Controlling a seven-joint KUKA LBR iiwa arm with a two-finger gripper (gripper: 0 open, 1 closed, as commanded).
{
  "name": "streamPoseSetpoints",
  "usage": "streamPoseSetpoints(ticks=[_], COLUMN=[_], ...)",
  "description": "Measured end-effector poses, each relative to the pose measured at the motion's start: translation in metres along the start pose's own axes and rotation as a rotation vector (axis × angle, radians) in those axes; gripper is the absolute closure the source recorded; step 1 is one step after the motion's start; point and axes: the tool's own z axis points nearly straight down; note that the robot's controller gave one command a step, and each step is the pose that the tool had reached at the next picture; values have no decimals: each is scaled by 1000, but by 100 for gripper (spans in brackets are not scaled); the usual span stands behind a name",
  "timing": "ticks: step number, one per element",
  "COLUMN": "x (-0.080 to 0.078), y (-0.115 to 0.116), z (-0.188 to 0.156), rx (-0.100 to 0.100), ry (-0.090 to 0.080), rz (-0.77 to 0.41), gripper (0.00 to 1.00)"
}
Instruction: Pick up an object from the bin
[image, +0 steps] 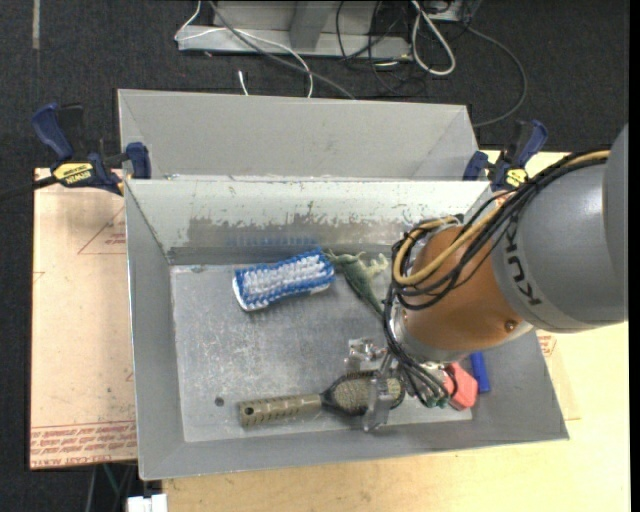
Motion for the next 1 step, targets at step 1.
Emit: streamPoseSetpoints(ticks=[1], x=[1], y=[0], z=[-20], rx=[-1], ry=[7], rz=[0], gripper=[100])
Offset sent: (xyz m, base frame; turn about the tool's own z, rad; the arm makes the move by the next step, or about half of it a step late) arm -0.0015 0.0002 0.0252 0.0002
